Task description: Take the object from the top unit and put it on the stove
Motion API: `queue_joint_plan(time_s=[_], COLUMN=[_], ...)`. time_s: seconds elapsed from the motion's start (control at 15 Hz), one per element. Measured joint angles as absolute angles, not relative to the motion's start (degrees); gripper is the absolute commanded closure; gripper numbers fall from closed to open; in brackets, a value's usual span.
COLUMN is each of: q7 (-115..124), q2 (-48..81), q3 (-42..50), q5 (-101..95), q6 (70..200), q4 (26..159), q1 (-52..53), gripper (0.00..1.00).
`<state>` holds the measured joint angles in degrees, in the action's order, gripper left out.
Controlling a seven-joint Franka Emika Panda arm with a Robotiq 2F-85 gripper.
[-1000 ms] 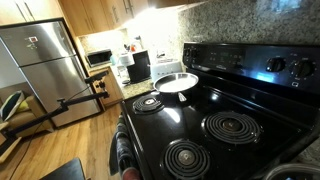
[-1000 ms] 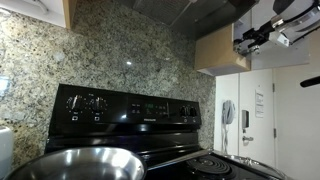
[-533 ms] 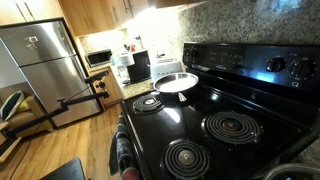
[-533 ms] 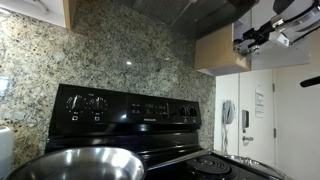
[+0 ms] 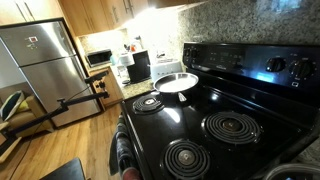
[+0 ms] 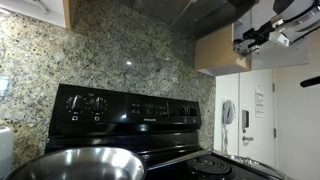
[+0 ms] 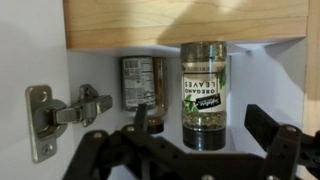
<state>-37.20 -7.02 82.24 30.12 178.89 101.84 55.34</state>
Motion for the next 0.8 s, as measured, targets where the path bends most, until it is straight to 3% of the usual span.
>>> queue_joint_plan(time_s=[0.6,0.67,0.8], q7=[-37.19,-37.19,-37.19], q2=[-6.9,-6.82,-6.61], q3=[82.22,82.22,82.22], q5=[29.37,29.25,29.22], q6=[178.85,178.85,178.85], q4=[101.9,101.9,101.9], q1=[55.27,55.27,55.27], gripper=[0.0,0.25,0.34])
